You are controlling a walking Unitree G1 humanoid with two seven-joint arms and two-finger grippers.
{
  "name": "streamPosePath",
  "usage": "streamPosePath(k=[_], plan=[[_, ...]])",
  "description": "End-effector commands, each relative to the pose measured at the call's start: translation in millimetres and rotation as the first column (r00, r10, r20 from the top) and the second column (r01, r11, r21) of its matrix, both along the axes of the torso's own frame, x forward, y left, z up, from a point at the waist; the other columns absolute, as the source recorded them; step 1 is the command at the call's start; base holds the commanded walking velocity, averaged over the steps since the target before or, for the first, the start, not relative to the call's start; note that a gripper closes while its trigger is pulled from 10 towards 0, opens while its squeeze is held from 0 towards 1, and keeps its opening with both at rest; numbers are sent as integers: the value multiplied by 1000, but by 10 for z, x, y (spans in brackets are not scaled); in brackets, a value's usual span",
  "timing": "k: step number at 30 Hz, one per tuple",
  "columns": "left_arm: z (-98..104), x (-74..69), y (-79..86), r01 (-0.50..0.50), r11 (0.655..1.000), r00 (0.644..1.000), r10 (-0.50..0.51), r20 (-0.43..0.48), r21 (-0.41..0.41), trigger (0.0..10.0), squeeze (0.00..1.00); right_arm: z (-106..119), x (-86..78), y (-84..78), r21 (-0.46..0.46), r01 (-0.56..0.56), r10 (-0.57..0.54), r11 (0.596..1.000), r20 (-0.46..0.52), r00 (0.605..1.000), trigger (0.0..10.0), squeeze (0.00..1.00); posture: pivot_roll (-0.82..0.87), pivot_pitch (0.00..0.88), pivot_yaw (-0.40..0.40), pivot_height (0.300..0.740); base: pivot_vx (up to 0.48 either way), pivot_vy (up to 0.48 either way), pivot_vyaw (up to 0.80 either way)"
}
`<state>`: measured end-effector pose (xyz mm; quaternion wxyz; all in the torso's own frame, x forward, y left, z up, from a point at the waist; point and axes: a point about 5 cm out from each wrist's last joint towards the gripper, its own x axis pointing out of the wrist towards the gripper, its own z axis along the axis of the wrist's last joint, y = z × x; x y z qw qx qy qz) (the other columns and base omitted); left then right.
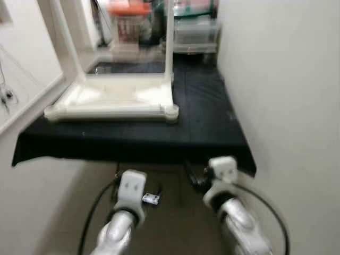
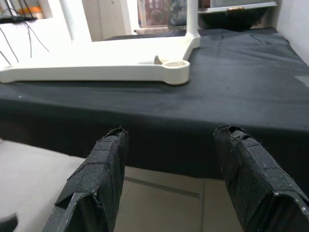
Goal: Building children table
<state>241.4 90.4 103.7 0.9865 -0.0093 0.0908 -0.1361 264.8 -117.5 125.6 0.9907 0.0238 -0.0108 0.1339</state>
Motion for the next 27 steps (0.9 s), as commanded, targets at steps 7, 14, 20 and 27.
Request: streamPosePath(k=[7, 14, 20, 27], plan=[[-32, -6, 41, -17, 1000, 1000, 17, -19, 6, 10000, 0, 5, -1, 78, 17, -27, 27, 999, -6, 1000, 10000, 0, 21, 66, -37, 740, 0, 0, 0], [-12, -13, 50, -24, 1000, 1000, 23, -10, -16, 10000, 0, 10, -3, 75, 24, -28, 29, 999, -8, 1000, 10000, 0, 22, 70, -39, 740, 0, 0, 0], [-16, -18, 55, -26, 1000, 1000, 25, -18, -18, 10000, 0, 18, 2, 71, 22, -26, 27, 999, -6, 1000, 10000, 0, 23, 76, -38, 740, -81, 314, 0], [-21, -19, 45, -18, 1000, 1000, 18, -20, 1, 10000, 0, 20, 2, 72, 22, -27, 27, 999, -6, 1000, 10000, 0, 23, 76, -37, 740, 0, 0, 0]])
